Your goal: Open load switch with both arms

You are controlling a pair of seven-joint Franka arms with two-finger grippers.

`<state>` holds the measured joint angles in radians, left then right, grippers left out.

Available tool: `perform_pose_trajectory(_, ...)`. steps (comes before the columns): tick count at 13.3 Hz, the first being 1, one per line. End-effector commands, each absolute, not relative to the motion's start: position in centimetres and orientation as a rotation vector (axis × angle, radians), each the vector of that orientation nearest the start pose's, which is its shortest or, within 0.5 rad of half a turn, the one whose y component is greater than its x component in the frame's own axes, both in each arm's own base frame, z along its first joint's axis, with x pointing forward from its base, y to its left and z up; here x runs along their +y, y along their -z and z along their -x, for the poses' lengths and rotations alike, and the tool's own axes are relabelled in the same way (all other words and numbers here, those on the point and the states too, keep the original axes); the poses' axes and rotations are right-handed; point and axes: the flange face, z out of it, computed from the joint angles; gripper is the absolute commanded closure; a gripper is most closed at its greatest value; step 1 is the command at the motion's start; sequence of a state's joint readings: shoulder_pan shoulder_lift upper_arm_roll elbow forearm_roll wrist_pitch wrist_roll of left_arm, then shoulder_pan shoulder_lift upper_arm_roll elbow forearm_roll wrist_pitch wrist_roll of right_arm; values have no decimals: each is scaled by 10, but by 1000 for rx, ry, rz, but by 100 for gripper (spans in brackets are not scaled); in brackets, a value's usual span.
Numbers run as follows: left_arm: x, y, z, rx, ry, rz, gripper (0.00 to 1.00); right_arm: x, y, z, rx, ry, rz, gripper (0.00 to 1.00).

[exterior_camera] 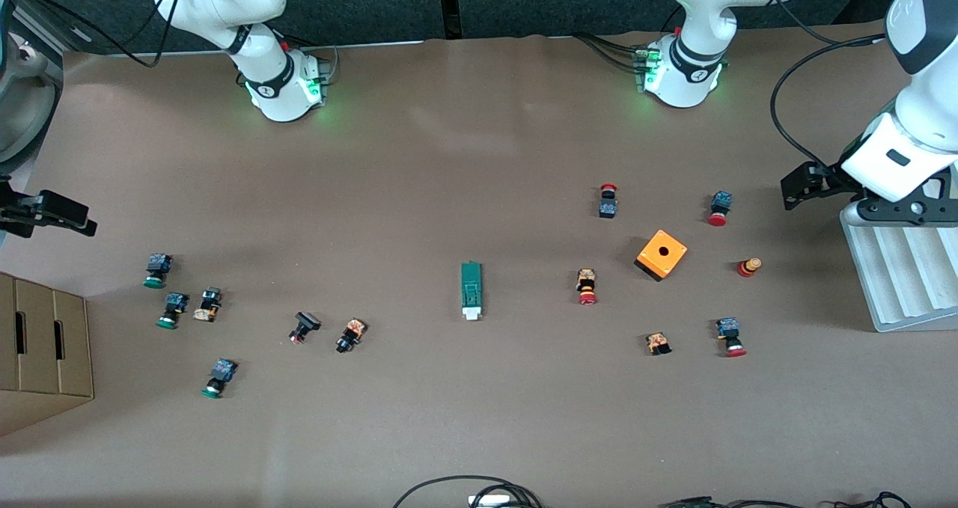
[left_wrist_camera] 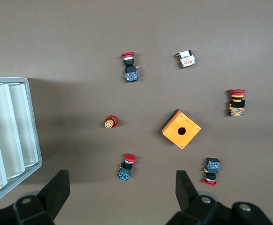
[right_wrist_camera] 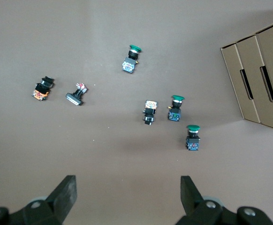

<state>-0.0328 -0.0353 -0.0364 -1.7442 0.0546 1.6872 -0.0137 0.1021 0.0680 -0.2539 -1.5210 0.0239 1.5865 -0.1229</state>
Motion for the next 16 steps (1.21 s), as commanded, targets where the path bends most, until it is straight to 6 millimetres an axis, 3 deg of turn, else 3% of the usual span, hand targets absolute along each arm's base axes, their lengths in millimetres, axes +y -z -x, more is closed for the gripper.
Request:
perform_pose_trajectory(1, -33, -571, -547, 112, -47, 3084, 0, -82, -615, -573, 38, 17, 3147, 0)
perform_pose_trajectory(5, -34, -571, -552, 90, -44, 3086, 0, -82, -616, -573, 40, 24, 3148, 0)
perform_pose_trajectory(9, -48, -580, -562, 116, -1, 3100, 0, -82, -616, -573, 38, 24, 3148, 0)
perform_pose_trajectory(16, -122, -591, -571, -14, 59, 3120, 0, -82, -616, -573, 40, 24, 3148, 0)
